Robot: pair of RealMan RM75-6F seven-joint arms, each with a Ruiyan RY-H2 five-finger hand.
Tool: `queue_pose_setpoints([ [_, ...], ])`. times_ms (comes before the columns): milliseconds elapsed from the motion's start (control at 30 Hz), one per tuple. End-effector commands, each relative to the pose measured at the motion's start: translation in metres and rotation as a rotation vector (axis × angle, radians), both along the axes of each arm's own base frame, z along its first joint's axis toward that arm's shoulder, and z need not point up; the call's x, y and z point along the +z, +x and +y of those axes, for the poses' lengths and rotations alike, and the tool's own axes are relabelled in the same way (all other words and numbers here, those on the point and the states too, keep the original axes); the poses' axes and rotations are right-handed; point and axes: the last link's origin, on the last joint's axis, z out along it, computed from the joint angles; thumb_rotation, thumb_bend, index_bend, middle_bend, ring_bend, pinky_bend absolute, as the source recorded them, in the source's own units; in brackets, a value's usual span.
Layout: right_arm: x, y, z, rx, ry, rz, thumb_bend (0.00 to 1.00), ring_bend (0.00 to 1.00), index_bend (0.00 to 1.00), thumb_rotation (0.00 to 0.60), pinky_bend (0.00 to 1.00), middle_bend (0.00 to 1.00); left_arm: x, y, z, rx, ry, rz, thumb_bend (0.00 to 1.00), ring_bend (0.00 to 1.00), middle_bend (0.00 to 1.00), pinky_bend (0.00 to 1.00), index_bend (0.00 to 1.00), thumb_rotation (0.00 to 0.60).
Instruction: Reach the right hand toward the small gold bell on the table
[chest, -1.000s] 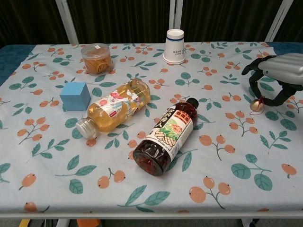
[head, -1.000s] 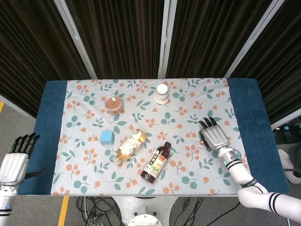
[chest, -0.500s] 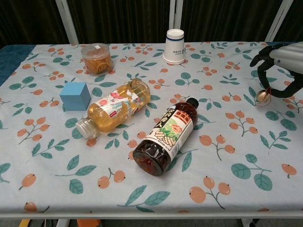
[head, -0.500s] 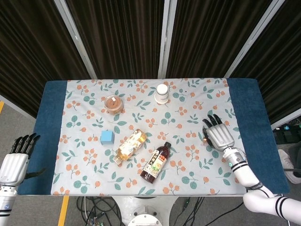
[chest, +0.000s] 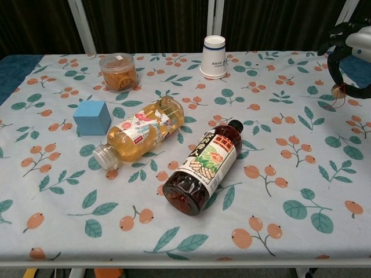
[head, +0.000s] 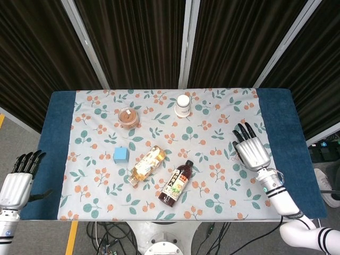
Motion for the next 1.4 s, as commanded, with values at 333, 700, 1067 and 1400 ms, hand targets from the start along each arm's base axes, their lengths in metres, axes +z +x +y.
queue_pose_setpoints([
  [333, -0.002, -0.01, -0.002, -0.043, -0.013, -0.061, 0.44, 0.0, 0.79, 0.6, 0.0, 0.21, 0.0, 0.0, 0.0, -0.001, -0.003, 0.0, 0.0, 0.0, 0.03, 0.04, 0.06, 0.6],
  [700, -0.016, -0.018, -0.001, -0.095, 0.047, -0.069, 0.44, 0.0, 0.79, 0.6, 0.0, 0.21, 0.0, 0.001, 0.0, 0.001, -0.006, 0.003, 0.0, 0.0, 0.03, 0.04, 0.06, 0.6],
  [1067, -0.038, -0.027, -0.009, -0.153, 0.1, -0.048, 0.43, 0.0, 0.78, 0.6, 0.0, 0.21, 0.0, -0.001, 0.0, 0.006, -0.004, 0.003, 0.0, 0.0, 0.03, 0.04, 0.06, 0.6],
  [1400, -0.044, -0.029, -0.011, -0.16, 0.11, -0.042, 0.42, 0.0, 0.77, 0.6, 0.0, 0.21, 0.001, -0.002, -0.001, 0.005, -0.001, 0.0, 0.0, 0.0, 0.03, 0.04, 0.06, 0.6],
])
